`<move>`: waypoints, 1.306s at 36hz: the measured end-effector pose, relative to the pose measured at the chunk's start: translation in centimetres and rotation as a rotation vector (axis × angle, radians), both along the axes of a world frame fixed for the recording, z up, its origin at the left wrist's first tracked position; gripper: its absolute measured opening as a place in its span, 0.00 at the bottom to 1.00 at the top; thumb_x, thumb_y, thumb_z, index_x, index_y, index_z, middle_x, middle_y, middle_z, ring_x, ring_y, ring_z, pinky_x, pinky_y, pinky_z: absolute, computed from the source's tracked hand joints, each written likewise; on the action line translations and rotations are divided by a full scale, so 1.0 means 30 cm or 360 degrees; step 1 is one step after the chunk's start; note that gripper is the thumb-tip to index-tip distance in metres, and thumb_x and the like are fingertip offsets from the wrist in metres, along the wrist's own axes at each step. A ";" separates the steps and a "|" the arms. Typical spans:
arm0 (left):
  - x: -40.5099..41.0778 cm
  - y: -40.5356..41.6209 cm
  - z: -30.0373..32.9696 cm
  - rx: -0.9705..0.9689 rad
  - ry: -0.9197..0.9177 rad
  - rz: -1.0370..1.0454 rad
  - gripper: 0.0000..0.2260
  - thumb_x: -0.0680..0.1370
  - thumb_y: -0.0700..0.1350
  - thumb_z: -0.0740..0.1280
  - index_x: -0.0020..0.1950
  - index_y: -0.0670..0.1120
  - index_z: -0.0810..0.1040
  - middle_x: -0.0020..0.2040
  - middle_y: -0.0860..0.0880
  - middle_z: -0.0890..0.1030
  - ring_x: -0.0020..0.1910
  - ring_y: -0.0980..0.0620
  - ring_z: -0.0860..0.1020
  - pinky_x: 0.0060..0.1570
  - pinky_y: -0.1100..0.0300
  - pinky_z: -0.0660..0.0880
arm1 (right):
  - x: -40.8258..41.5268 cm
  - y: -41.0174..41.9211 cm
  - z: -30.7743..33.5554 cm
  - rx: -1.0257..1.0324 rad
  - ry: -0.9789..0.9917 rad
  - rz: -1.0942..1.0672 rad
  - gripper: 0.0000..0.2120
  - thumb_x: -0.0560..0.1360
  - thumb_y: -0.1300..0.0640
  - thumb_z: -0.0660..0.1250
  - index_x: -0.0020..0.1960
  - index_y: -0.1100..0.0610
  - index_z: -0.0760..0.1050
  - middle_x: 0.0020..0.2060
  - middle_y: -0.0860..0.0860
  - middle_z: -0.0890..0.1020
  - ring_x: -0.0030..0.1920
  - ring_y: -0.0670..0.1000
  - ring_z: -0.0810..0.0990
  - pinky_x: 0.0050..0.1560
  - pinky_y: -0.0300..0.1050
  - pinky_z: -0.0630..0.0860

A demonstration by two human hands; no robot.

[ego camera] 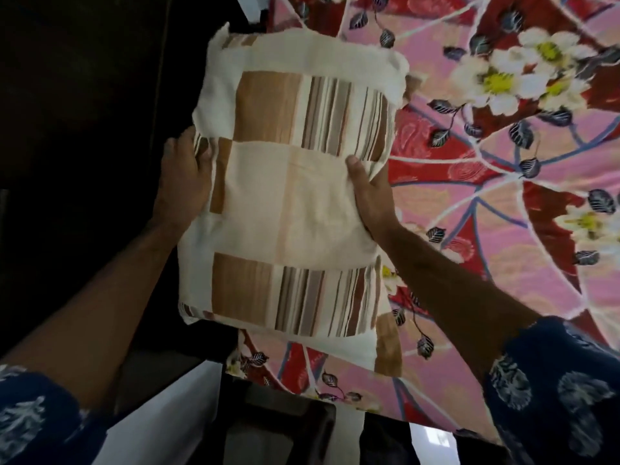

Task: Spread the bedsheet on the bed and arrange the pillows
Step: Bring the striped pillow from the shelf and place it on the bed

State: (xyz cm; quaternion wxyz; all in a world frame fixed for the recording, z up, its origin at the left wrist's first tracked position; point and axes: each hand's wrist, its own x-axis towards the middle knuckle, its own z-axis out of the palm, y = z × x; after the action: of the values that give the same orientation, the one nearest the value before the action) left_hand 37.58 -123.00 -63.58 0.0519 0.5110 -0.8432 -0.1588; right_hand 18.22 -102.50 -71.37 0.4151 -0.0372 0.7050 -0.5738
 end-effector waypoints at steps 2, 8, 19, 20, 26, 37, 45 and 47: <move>0.005 -0.015 -0.055 -0.0017 0.0044 0.0039 0.21 0.84 0.51 0.57 0.75 0.44 0.68 0.66 0.38 0.73 0.65 0.43 0.73 0.61 0.58 0.67 | 0.006 -0.023 -0.041 0.0003 0.0074 -0.0014 0.41 0.75 0.35 0.66 0.79 0.54 0.57 0.73 0.50 0.72 0.72 0.51 0.70 0.76 0.54 0.64; -0.014 0.045 -0.131 -0.0250 0.0034 -0.0087 0.27 0.83 0.54 0.54 0.80 0.44 0.58 0.79 0.40 0.61 0.76 0.41 0.62 0.75 0.46 0.61 | 0.008 -0.056 -0.084 0.0081 0.0305 -0.0066 0.32 0.77 0.40 0.68 0.74 0.56 0.65 0.65 0.48 0.76 0.66 0.49 0.73 0.74 0.51 0.66; -0.081 0.329 -0.266 -0.0218 -0.0310 -0.0630 0.33 0.83 0.63 0.49 0.83 0.48 0.46 0.83 0.40 0.46 0.82 0.42 0.45 0.78 0.39 0.50 | 0.042 0.032 -0.013 0.0198 0.1846 0.0818 0.34 0.82 0.43 0.60 0.82 0.57 0.54 0.81 0.58 0.51 0.81 0.57 0.48 0.79 0.62 0.49; -0.084 0.325 -0.270 -0.0219 -0.0332 -0.0633 0.33 0.83 0.63 0.48 0.83 0.48 0.45 0.83 0.40 0.46 0.82 0.42 0.45 0.78 0.39 0.50 | 0.052 0.038 -0.024 0.0212 0.1884 0.0951 0.34 0.82 0.42 0.58 0.82 0.56 0.53 0.82 0.58 0.50 0.82 0.57 0.47 0.79 0.63 0.49; -0.094 0.338 -0.282 -0.0260 -0.0427 -0.0657 0.35 0.82 0.65 0.43 0.83 0.47 0.45 0.82 0.38 0.46 0.82 0.40 0.46 0.78 0.38 0.50 | 0.037 0.045 -0.092 0.0389 0.1944 0.1157 0.36 0.82 0.37 0.52 0.82 0.55 0.49 0.82 0.56 0.48 0.82 0.55 0.44 0.78 0.64 0.49; -0.084 0.362 -0.173 -0.0037 -0.0553 -0.0673 0.44 0.74 0.72 0.48 0.83 0.49 0.44 0.82 0.39 0.46 0.81 0.39 0.48 0.76 0.37 0.52 | -0.059 0.154 0.032 0.0473 0.1915 0.1667 0.37 0.82 0.37 0.54 0.82 0.55 0.49 0.82 0.57 0.48 0.81 0.58 0.46 0.79 0.63 0.48; -0.171 0.604 0.093 -0.0203 -0.0639 -0.0950 0.37 0.78 0.66 0.50 0.80 0.45 0.59 0.80 0.40 0.60 0.78 0.37 0.61 0.71 0.34 0.61 | -0.222 0.488 0.348 0.0749 0.1977 0.1738 0.40 0.81 0.39 0.57 0.82 0.57 0.44 0.82 0.58 0.45 0.81 0.59 0.43 0.79 0.63 0.43; -0.228 0.702 0.165 -0.0228 -0.0617 -0.1038 0.37 0.78 0.67 0.48 0.80 0.45 0.60 0.80 0.41 0.61 0.78 0.38 0.61 0.71 0.33 0.61 | -0.268 0.614 0.443 0.0790 0.2047 0.1695 0.40 0.81 0.39 0.58 0.82 0.56 0.43 0.82 0.58 0.45 0.81 0.59 0.43 0.79 0.63 0.43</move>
State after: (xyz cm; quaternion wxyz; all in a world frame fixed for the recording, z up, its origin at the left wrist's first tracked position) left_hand 30.73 -101.95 -58.62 -0.1261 0.2317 -0.9646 -0.0080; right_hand 10.17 -84.08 -58.08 0.1457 -0.5873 0.7962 -0.0008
